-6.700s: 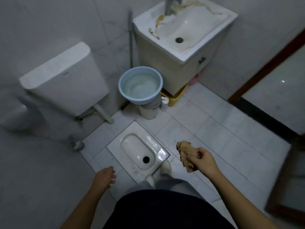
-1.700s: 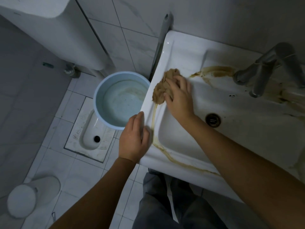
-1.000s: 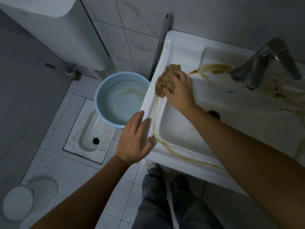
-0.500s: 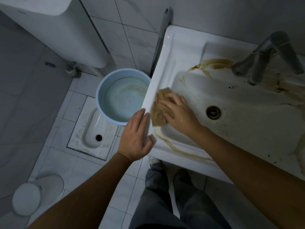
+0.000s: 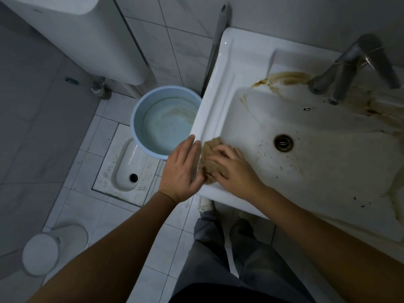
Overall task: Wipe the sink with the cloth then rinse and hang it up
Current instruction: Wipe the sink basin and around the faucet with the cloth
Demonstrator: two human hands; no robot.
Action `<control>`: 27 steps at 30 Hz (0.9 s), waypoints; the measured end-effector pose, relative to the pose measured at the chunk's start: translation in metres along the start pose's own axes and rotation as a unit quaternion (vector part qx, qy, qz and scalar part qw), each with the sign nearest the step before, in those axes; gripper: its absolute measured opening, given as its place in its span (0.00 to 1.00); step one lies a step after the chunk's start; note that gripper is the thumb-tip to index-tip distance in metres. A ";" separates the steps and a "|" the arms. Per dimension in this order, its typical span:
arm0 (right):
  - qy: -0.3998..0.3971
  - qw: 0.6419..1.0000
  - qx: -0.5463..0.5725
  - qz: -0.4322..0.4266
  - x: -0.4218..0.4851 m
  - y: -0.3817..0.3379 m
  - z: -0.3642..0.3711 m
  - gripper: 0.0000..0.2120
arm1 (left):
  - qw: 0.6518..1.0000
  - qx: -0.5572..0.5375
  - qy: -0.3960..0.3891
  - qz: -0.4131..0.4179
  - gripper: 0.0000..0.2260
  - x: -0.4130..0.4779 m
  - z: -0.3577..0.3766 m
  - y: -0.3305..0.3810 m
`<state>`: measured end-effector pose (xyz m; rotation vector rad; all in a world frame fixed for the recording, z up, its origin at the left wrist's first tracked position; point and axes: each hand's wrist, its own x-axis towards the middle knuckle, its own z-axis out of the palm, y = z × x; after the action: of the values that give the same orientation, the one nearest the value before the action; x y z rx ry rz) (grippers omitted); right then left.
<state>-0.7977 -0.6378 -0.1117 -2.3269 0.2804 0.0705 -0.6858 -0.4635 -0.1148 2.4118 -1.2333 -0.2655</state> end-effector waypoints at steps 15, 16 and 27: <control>0.006 0.999 -0.022 0.031 -0.012 -0.011 0.000 0.26 | 0.998 0.042 -0.020 0.033 0.24 -0.030 -0.003 0.011; 0.021 0.999 -0.023 0.035 -0.011 -0.012 0.002 0.24 | 0.998 0.048 -0.021 0.037 0.24 -0.030 -0.005 0.010; -0.008 0.998 0.004 0.058 -0.049 0.022 -0.020 0.20 | 0.997 0.063 -0.025 0.047 0.26 -0.030 -0.004 0.004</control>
<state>-0.8506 -0.6582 -0.1063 -2.3005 0.4067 0.1444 -0.7056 -0.4402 -0.1100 2.4575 -1.4212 -0.2284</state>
